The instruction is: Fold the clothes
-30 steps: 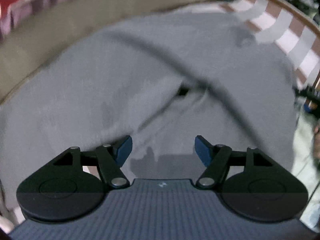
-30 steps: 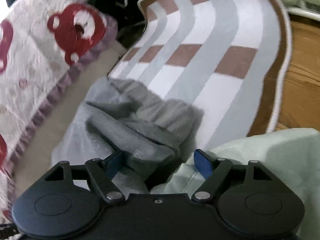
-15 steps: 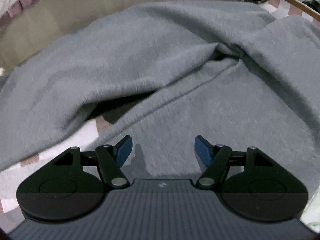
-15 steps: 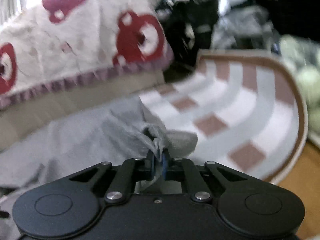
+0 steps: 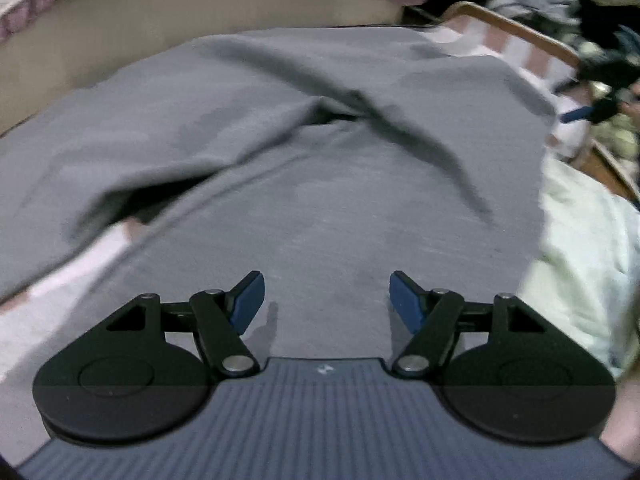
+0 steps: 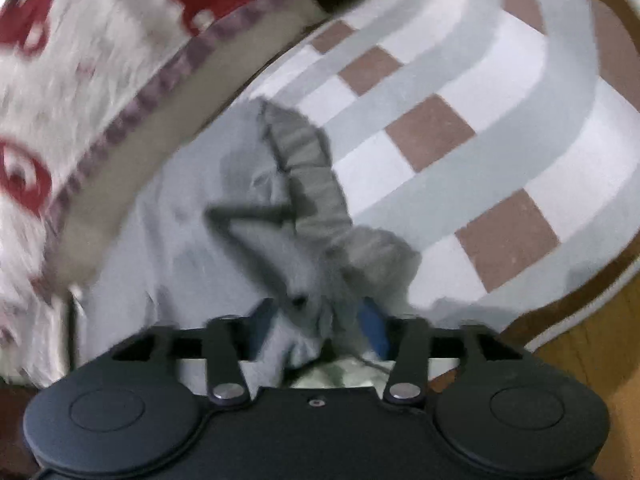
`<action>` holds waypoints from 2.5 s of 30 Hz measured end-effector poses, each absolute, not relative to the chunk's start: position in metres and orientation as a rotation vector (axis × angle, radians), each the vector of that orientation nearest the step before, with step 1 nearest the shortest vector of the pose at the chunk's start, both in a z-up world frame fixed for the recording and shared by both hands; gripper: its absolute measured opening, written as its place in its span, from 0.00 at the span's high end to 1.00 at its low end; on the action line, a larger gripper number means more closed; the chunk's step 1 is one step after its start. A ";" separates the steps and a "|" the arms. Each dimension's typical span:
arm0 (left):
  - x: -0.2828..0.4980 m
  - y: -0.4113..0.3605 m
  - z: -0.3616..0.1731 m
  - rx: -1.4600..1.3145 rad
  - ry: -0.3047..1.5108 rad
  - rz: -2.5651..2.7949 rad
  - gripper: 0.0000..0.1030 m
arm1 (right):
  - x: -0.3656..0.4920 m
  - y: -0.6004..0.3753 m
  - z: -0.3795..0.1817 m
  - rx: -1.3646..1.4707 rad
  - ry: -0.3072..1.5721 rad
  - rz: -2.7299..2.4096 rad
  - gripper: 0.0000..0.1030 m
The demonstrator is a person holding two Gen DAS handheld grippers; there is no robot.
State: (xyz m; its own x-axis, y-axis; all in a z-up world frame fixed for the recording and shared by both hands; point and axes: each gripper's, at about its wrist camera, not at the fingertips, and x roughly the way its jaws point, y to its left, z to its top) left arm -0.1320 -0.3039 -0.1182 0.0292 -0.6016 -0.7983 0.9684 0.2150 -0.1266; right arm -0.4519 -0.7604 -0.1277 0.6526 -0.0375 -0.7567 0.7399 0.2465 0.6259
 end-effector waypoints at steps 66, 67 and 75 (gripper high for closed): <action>-0.024 -0.273 -0.111 0.379 0.858 -0.739 0.36 | -0.347 -0.798 -0.112 0.696 0.557 -0.993 0.46; -0.023 -0.261 -0.108 0.347 0.864 -0.724 0.35 | -0.354 -0.798 -0.106 0.712 0.553 -0.985 0.46; -0.039 -0.254 -0.142 0.674 0.838 -0.547 0.43 | -0.409 -0.762 -0.071 0.861 0.488 -0.984 0.38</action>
